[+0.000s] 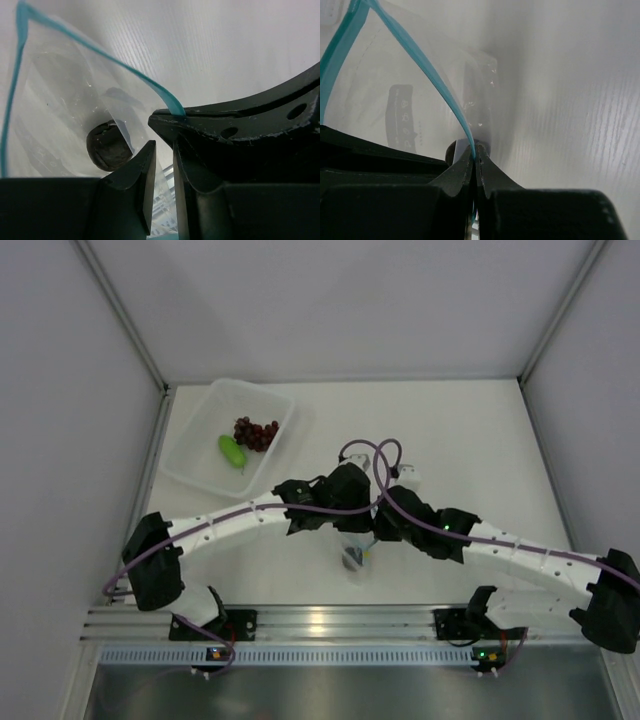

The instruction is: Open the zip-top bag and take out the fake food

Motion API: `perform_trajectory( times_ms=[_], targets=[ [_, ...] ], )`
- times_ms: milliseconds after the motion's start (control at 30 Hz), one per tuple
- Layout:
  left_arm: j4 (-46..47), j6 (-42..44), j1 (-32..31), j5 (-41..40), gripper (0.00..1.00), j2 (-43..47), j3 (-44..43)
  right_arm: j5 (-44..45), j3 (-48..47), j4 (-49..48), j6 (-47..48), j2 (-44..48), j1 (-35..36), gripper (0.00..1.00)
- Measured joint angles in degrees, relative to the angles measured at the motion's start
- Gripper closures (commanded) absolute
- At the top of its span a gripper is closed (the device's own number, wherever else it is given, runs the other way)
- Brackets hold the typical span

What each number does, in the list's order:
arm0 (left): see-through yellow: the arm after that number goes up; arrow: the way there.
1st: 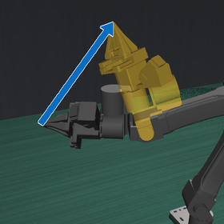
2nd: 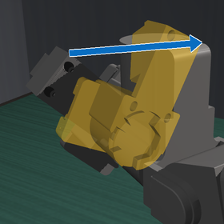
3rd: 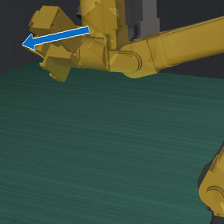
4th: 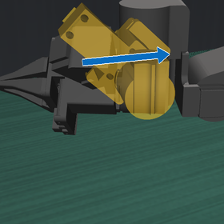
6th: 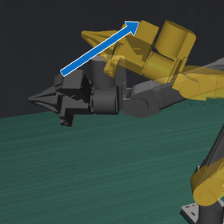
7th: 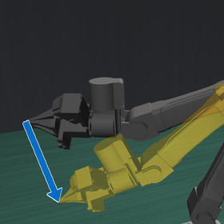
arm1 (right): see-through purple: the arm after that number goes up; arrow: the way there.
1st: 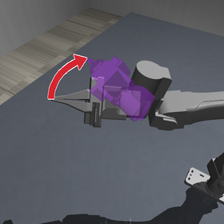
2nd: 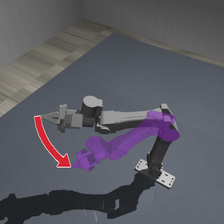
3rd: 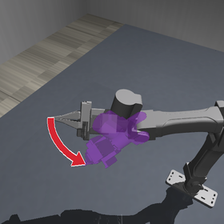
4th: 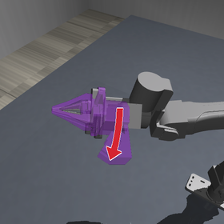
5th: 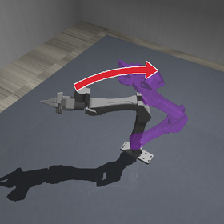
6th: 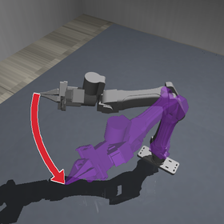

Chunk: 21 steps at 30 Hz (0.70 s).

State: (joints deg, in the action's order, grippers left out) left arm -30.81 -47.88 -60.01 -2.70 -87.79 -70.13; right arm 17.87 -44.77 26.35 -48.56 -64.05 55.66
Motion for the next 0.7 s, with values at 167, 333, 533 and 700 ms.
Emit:
perform_trajectory(
  times_ms=[167, 333, 533, 700],
  targets=[
    [2.7, -1.0, -1.6, -2.3, 0.77, 1.1, 0.6, 6.6, 0.1, 2.1, -1.2, 2.4, 1.4, 1.00],
    [2.1, -1.9, -3.8, -3.1, 0.77, 4.2, 2.6, 13.2, -0.7, 3.6, -1.2, 3.8, 1.6, 1.00],
    [2.1, -2.6, -5.0, -3.4, 0.74, 4.3, 3.3, 18.5, -2.6, 6.9, -1.3, 3.9, 2.1, 1.00],
    [2.1, -3.5, -5.2, -3.4, 0.62, 1.9, 3.3, 20.0, -2.6, 7.8, -1.2, 4.0, 2.5, 1.00]
  ],
)
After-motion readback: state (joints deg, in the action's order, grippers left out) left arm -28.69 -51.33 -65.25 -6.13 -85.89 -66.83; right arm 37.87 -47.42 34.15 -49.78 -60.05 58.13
